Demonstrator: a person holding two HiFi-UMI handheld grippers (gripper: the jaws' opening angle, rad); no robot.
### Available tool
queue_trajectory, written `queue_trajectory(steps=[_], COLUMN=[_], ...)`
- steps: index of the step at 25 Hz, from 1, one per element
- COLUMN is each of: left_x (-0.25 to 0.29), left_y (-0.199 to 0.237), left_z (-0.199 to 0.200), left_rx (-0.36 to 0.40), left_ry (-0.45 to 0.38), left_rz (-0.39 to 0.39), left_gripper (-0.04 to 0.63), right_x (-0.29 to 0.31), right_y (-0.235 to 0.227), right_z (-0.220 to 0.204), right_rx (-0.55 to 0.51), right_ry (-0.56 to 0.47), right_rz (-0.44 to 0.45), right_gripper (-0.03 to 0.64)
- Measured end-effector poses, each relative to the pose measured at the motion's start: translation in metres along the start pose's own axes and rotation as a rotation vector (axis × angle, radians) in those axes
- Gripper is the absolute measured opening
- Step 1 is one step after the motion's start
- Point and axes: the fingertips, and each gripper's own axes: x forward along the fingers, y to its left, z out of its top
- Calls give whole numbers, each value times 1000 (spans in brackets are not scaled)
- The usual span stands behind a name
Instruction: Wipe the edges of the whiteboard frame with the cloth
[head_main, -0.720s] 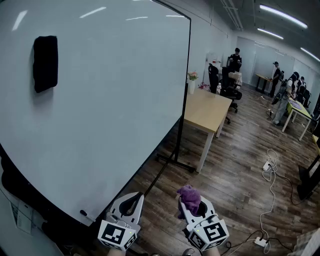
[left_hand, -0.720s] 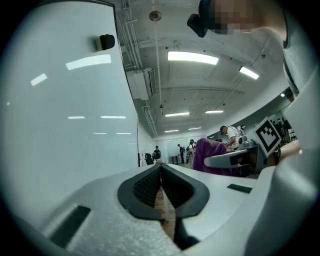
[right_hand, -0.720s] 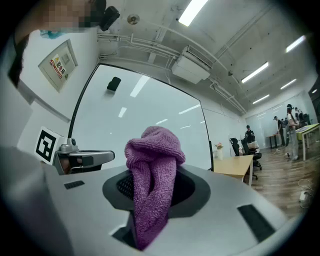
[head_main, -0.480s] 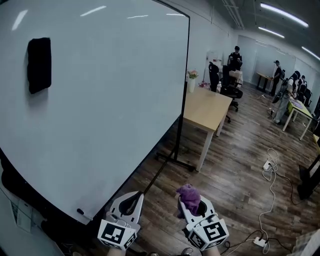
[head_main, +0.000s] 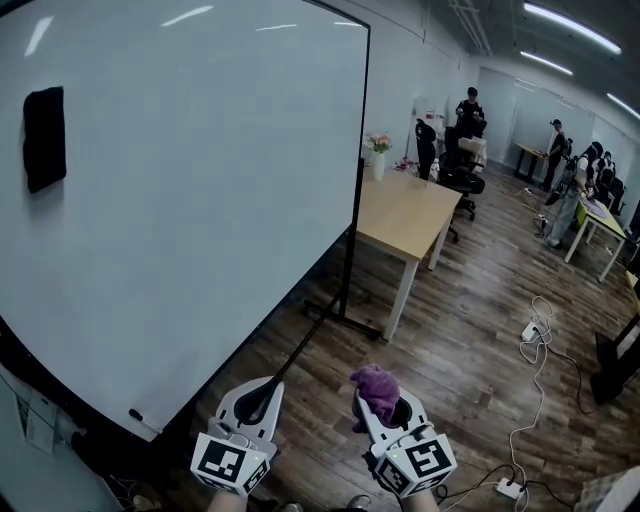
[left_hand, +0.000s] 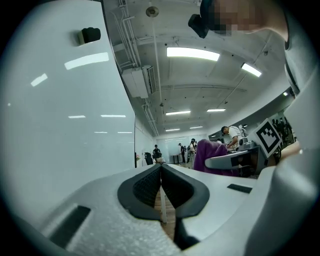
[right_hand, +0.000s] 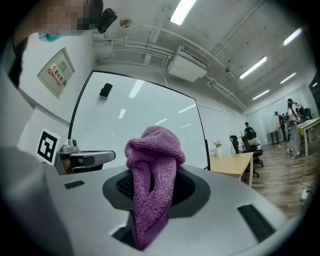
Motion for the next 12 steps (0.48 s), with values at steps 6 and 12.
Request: queue_trajectory(steps=[6,12], left_x=[40,81], left_y=[-33,-66], left_z=[-1,-2], left_rx=[6,15], left_ry=[-2,-5], left_rz=[-27,-49], left_gripper=[17,17], right_x=[-13,-27], right_y=[-42,-92], right_z=[3,9], right_rx=[-9,-11], right_ry=[0,-18], right_rz=[-1,-26], right_gripper=[115,115])
